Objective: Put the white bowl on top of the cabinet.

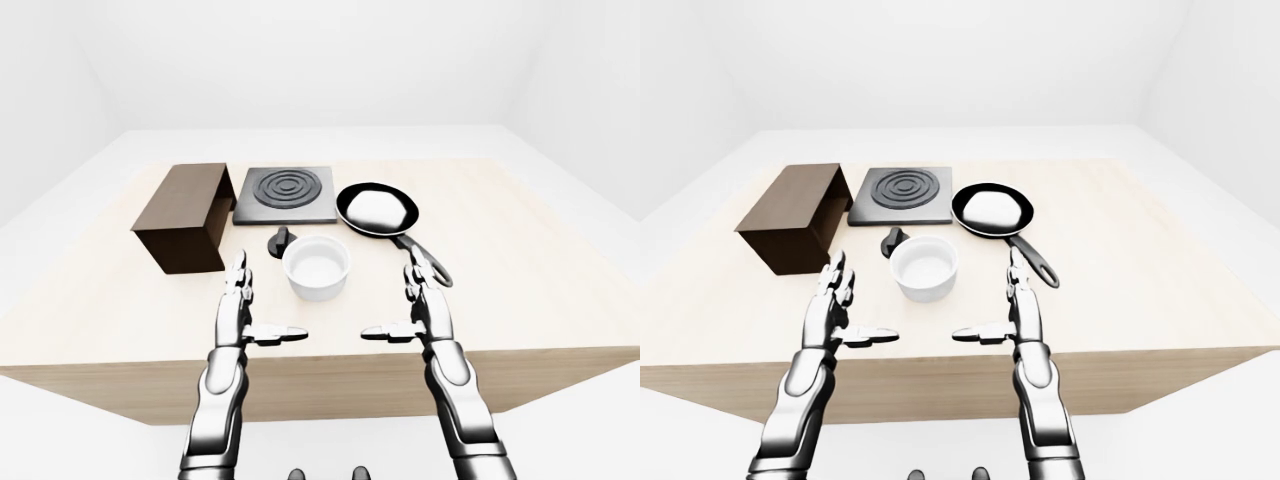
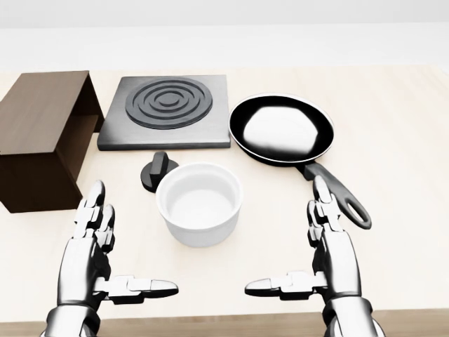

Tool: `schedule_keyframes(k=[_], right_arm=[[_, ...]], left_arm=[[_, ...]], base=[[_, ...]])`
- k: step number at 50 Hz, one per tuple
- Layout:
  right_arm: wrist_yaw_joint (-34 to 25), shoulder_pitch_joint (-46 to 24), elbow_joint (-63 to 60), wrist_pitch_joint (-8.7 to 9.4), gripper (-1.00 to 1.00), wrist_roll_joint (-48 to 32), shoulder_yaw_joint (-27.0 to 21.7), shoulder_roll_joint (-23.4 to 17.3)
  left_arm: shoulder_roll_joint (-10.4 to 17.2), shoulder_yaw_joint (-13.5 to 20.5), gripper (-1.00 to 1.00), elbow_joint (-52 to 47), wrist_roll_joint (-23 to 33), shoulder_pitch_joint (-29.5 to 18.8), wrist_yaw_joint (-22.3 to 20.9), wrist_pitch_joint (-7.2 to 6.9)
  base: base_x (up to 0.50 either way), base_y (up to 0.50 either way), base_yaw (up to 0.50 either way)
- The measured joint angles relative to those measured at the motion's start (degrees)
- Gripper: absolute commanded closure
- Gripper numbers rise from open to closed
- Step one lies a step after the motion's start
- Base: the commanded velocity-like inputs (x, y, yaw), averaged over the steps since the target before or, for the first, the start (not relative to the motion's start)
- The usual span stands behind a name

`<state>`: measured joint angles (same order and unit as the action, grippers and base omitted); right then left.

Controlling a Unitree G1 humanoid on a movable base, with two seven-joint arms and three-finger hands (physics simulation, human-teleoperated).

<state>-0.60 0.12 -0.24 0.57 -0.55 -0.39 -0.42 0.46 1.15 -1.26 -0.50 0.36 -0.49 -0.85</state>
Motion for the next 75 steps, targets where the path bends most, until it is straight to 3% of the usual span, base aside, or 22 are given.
schedule_keyframes(k=[2, 13, 21, 33, 65, 75], right_arm=[[0.4, 0.5, -0.4, 0.11, -1.0, -1.0, 0.3, 0.1], [-1.5, 5.5, -8.9, 0.37, -1.0, -0.8, -0.6, -0.2], [-2.6, 6.2, -12.9, 1.64, -1.0, 0.9, -2.8, -0.4], [-2.8, 6.1, -13.0, 1.1, -1.0, 0.3, -3.0, -0.4], [0.2, 4.8, -7.5, -3.88, -1.0, -3.6, -1.8, -0.4], [0.4, 4.7, -7.3, -4.22, -1.0, -3.5, -1.9, -0.4]], left_arm=[[0.1, 0.2, -1.0, 0.2, 0.1, 0.2, -0.2, 0.13], [-0.3, -0.2, -1.0, -1.1, 0.5, 3.4, 0.5, 4.17], [-0.5, -0.8, -1.0, -1.3, 1.6, 4.5, 1.3, 5.77], [-0.5, -1.3, -1.0, -1.2, 2.6, 5.1, 1.8, 5.85], [-0.6, -2.3, -1.0, -2.2, 4.4, 5.9, 2.4, 5.85], [-0.6, -3.1, -1.0, -2.0, 7.0, 6.3, 3.6, 5.85]], base=[[0.0, 0.0, 0.0], [0.0, 0.0, 0.0], [0.0, 0.0, 0.0], [0.01, 0.0, 0.0], [0.12, 0.0, 0.0], [0.0, 0.0, 0.0]])
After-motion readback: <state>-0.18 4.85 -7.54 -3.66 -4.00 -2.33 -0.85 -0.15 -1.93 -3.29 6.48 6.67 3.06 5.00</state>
